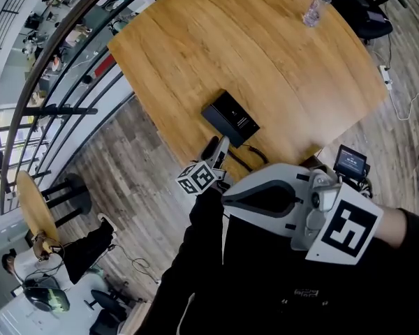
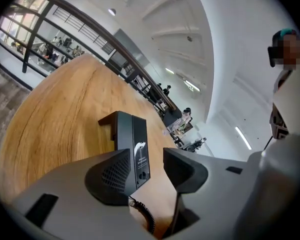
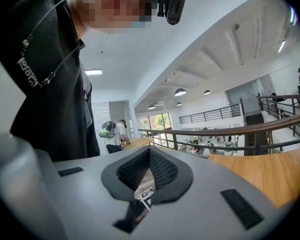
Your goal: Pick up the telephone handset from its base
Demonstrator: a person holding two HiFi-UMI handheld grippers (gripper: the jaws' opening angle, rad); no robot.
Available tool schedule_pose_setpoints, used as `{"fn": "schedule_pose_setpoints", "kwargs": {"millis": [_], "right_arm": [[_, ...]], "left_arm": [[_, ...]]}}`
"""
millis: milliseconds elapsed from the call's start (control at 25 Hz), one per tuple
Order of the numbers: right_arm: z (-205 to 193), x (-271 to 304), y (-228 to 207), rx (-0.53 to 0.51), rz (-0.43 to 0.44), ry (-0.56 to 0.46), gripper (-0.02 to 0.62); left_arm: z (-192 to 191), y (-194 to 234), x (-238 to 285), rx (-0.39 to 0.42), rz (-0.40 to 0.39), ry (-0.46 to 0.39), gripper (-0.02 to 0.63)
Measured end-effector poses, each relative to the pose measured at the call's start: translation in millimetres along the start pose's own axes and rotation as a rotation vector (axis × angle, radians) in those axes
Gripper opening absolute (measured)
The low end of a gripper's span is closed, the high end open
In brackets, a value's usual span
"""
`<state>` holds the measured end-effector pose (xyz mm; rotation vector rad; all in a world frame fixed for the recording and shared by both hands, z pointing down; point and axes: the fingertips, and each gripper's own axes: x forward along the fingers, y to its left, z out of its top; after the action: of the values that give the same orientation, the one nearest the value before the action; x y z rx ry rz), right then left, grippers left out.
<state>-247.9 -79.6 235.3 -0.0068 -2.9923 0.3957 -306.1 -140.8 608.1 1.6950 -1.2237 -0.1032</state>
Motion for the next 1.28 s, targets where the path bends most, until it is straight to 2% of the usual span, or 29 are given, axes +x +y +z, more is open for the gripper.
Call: {"fn": "schedule_pose_setpoints", "kwargs": {"millis": [80,160,240,360,520,600,1000,1160,1280], "right_arm": [[-3,1,4,-0.02,0.001,0.01,0.017],[-8,1,6,-0.036,-0.009,0.033,0.017],[-11,0,7,-0.036,-0.024,0.052,0.017],[-13,-2,9,-0.038,-0.034,0.059,0.017],[-17,-3,10,-0.026,-0.035,0.072,0.017],[-15,-2,9,-0.017,-0.036,0.068,0.017],[-20,4,11,-0.008,-0.033,0.08,0.017],[-23,4,9,-0.001,-0.035,0.086,0.017],[-26,5,6,0.007,-0.042,0.093,0.017]], "left_arm": [[2,7,3,-0.047,-0.019,-0.017,0.198],[7,12,6,-0.058,-0.03,-0.033,0.193],[6,21,11,-0.048,-0.027,-0.021,0.193],[0,32,17,-0.086,-0.052,-0.002,0.195],[1,27,19,-0.161,-0.115,-0.01,0.204],[1,23,20,-0.17,-0.128,-0.01,0.204],[-19,43,37,-0.193,-0.111,0.076,0.202],[-19,60,42,-0.198,-0.069,0.071,0.202],[-12,68,48,-0.219,-0.08,0.053,0.2]]}}
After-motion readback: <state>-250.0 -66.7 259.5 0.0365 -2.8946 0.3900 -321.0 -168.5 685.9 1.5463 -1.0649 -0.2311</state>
